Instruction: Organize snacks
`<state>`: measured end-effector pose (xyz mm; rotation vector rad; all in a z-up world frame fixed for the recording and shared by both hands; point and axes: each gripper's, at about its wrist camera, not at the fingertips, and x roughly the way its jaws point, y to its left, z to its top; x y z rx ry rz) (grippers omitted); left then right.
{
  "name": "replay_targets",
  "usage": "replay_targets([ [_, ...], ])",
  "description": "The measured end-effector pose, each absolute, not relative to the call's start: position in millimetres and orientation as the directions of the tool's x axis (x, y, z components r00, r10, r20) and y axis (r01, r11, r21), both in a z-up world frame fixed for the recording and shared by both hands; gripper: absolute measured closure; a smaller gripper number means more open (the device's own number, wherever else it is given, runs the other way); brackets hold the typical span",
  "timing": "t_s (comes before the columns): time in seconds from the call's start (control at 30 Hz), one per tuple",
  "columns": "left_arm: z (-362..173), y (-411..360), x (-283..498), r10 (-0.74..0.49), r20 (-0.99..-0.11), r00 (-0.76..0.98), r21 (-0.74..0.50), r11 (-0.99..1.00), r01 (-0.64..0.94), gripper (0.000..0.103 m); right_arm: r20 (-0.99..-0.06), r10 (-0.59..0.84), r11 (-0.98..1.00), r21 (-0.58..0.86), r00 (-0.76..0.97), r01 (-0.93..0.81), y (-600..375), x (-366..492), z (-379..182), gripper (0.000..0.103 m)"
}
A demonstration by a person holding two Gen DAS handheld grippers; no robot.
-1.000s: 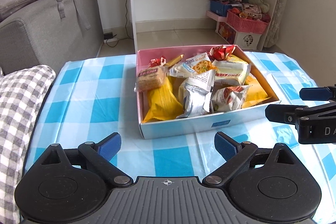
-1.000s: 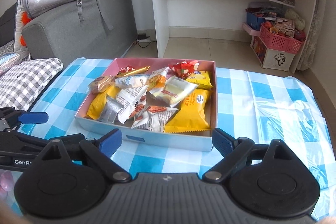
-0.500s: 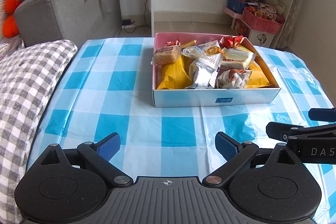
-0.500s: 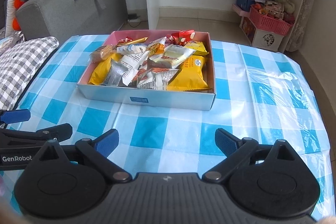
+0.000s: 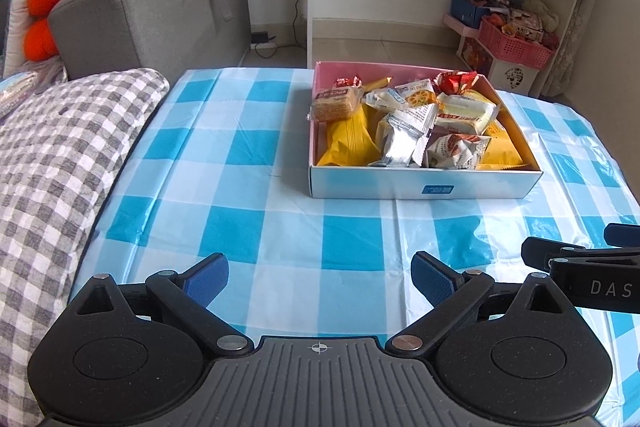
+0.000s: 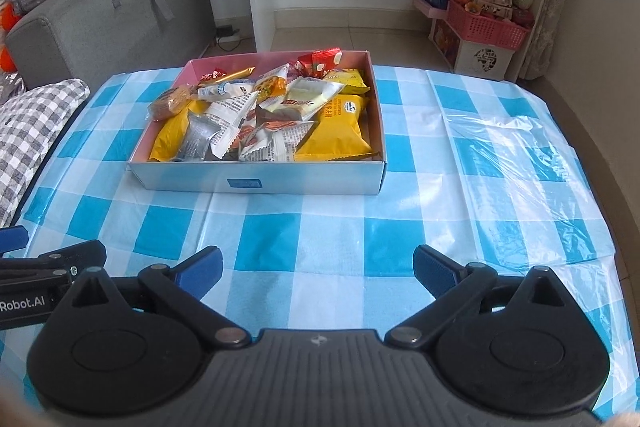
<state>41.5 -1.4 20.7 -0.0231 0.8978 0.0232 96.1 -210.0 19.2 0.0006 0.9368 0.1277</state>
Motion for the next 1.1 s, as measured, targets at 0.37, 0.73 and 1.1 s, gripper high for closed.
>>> replay_targets([
  [0.37,20.6,0.9,39.0,0.046,-0.781,0.623,0.022,0.999,-0.045,0.004,-0.8,0.086,0.992,0.013,0.594,-0.126,-205.8,93.4,17.7,0.0],
  [0.73,20.5,-0.8,40.1,0.059,-0.778,0.626,0.039,0.998,-0.045,0.004,-0.804,0.075,0.993,0.003,0.59,-0.122,-207.3,94.0,15.4,0.0],
  [1.1,20.6,-1.4,40.2,0.059,-0.778,0.625,0.04,0.998,-0.046,0.004,-0.806,0.074,0.992,-0.003,0.588,-0.128,-206.7,93.3,14.8,0.0],
])
